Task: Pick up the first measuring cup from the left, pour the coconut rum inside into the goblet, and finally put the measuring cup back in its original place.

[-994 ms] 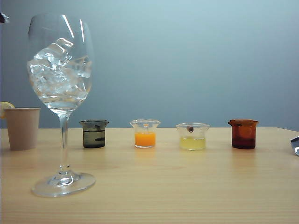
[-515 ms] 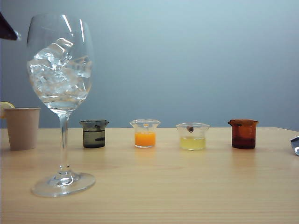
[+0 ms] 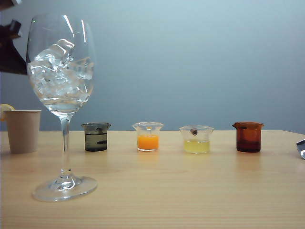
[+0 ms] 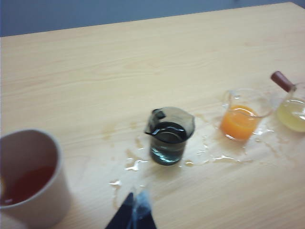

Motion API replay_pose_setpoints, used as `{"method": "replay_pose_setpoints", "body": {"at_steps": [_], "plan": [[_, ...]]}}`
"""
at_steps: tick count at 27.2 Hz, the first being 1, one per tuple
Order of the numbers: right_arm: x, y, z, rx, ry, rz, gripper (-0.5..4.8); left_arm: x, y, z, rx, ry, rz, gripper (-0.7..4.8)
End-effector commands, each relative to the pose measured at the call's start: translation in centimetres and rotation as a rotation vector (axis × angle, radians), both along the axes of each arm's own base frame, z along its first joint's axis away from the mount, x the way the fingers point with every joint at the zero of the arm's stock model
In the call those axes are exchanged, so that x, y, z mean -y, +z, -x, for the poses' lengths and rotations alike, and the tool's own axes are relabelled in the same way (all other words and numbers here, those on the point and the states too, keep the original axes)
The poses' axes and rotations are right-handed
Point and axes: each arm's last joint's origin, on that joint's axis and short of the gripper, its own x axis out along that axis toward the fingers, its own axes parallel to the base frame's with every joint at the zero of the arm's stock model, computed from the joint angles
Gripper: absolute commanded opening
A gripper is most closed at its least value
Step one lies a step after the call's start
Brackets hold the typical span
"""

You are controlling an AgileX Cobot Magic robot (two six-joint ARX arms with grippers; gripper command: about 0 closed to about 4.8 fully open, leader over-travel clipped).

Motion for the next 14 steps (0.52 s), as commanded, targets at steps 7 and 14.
{"method": "replay_pose_setpoints", "body": {"at_steps": [7, 14], "plan": [[0.0, 0.1, 0.0, 0.008, 0.005, -0.005, -0.03, 1.5, -2.2, -2.4, 0.018, -0.119, -0.030, -0.05], [0.0, 0.1, 0.0, 0.006, 0.005, -0.003, -0.03, 2.2, -4.3, -4.4, 0.014, -0.067, -0.020, -0.05]]}}
